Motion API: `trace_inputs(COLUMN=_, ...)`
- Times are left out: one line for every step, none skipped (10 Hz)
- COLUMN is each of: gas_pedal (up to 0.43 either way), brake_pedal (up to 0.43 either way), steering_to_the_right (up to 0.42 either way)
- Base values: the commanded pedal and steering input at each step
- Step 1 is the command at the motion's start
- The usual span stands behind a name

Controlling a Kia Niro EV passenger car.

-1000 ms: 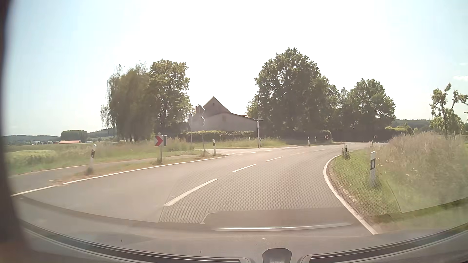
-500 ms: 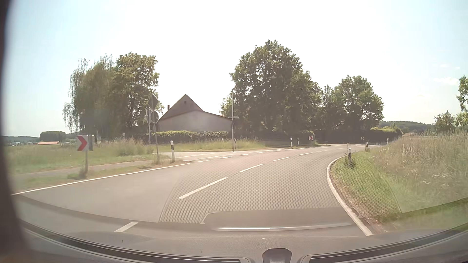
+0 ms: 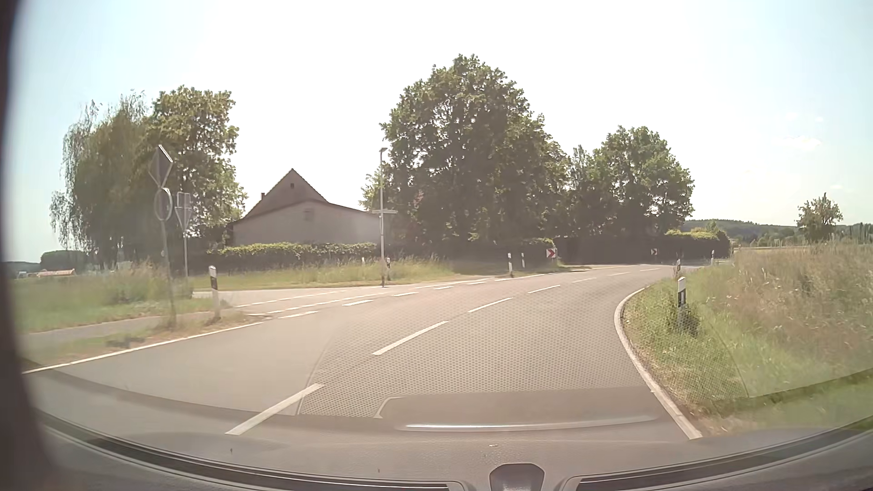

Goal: Follow the waypoints while adhering to traffic rules and regulations

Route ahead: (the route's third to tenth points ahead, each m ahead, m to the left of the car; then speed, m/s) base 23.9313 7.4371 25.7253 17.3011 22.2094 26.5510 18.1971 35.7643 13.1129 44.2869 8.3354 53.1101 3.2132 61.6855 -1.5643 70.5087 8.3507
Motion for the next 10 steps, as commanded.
trace_inputs(gas_pedal=0.000, brake_pedal=0.274, steering_to_the_right=0.083)
trace_inputs(gas_pedal=0.000, brake_pedal=0.274, steering_to_the_right=0.083)
trace_inputs(gas_pedal=0.000, brake_pedal=0.280, steering_to_the_right=0.085)
trace_inputs(gas_pedal=0.000, brake_pedal=0.280, steering_to_the_right=0.089)
trace_inputs(gas_pedal=0.000, brake_pedal=0.280, steering_to_the_right=0.091)
trace_inputs(gas_pedal=0.000, brake_pedal=0.274, steering_to_the_right=0.092)
trace_inputs(gas_pedal=0.000, brake_pedal=0.280, steering_to_the_right=0.092)
trace_inputs(gas_pedal=0.000, brake_pedal=0.274, steering_to_the_right=0.092)
trace_inputs(gas_pedal=0.000, brake_pedal=0.274, steering_to_the_right=0.092)
trace_inputs(gas_pedal=0.000, brake_pedal=0.274, steering_to_the_right=0.092)
